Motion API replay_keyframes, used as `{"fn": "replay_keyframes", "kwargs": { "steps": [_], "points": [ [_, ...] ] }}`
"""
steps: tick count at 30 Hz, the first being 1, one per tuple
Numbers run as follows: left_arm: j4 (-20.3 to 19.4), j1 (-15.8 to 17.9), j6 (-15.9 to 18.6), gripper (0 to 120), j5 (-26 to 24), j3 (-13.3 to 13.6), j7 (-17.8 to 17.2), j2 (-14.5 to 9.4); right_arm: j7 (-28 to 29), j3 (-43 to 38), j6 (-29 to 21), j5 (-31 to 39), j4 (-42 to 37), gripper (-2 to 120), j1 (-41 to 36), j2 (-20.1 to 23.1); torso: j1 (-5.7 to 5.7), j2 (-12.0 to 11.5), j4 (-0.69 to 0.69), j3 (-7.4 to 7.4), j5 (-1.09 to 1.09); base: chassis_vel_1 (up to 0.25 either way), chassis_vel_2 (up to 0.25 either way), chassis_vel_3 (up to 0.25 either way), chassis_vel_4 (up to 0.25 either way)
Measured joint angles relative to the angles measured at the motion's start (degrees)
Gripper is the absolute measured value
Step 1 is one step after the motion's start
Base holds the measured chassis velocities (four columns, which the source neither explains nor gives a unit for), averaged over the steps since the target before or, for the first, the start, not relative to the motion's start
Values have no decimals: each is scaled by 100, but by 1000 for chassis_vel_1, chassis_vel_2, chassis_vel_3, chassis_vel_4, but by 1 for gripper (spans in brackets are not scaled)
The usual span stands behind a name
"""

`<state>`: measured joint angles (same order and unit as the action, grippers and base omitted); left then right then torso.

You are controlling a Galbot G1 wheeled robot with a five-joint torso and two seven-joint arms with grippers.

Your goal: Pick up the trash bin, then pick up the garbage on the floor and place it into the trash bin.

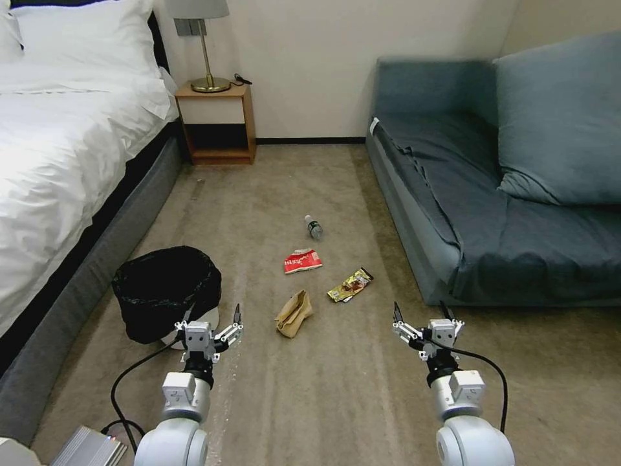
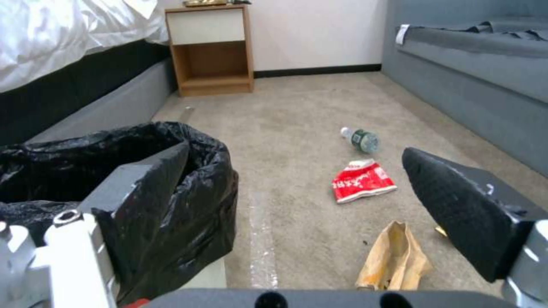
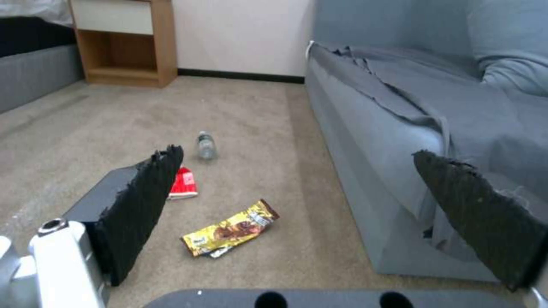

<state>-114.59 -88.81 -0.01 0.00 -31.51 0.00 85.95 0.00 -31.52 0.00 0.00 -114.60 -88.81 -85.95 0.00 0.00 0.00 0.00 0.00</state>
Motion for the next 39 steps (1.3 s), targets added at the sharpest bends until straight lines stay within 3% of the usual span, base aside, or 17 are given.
{"fn": "replay_keyframes", "kwargs": {
  "steps": [33, 39],
  "points": [
    [12, 15, 0, 100, -39, -4, -5, -19, 1, 0, -6, 13, 0, 100, -4, 3, 0, 0, 0, 0, 0, 0, 0, 0, 0],
    [555, 374, 114, 100, -1073, -133, -190, -532, 43, -37, -623, 770, -355, 100, -441, 222, 0, 0, -1, 0, -1, 0, 0, 0, 0]
  ]
}}
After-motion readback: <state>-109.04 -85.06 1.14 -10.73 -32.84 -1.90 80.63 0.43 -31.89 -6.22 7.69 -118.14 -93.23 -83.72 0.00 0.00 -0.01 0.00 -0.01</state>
